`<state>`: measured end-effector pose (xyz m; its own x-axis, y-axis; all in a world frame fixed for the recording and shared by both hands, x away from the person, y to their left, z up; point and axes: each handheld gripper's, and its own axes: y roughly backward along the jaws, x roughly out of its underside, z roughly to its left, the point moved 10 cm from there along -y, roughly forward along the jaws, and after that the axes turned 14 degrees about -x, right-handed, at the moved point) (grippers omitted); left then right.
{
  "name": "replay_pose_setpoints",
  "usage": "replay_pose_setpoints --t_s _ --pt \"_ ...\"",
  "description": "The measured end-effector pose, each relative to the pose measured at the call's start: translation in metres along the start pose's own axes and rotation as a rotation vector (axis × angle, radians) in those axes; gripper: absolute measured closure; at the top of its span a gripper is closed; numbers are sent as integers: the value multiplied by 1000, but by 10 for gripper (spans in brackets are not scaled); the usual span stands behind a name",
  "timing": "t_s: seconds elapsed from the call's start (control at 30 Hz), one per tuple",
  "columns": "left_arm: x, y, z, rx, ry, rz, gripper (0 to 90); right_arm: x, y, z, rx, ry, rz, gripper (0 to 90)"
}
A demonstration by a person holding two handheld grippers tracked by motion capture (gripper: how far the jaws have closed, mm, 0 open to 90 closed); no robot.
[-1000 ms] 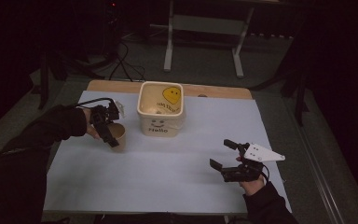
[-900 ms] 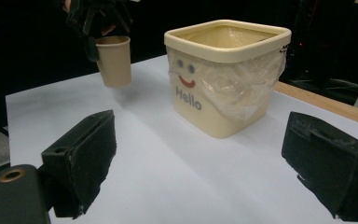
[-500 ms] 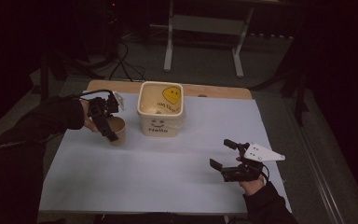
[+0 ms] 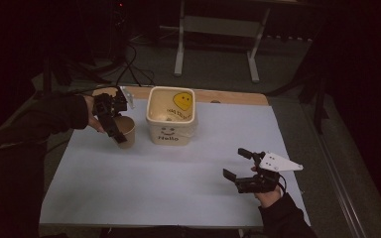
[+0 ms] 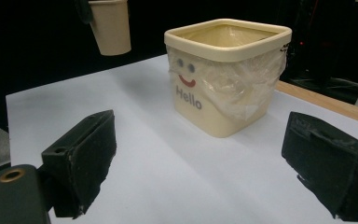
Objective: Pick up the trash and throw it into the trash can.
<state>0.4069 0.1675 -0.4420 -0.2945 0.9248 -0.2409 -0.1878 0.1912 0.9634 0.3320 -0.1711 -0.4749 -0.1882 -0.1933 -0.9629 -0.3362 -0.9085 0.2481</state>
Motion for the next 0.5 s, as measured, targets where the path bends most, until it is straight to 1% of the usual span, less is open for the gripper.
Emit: replay_pose_setpoints --t_s 0.17,0.27,0.37,0.4,0.5 --pt "-3 5 1 -6 -5 0 262 0 0 0 1 0 -2 98" --pt "-6 11 1 -3 -9 1 263 0 0 0 1 0 -1 97" --pt "-9 18 4 -9 -28 1 267 0 0 0 0 -1 2 97" --pt "-12 19 4 -12 -10 -12 267 0 0 0 -1 -1 1 97" --pt "-17 24 5 -12 -15 -17 267 0 0 0 0 0 1 97"
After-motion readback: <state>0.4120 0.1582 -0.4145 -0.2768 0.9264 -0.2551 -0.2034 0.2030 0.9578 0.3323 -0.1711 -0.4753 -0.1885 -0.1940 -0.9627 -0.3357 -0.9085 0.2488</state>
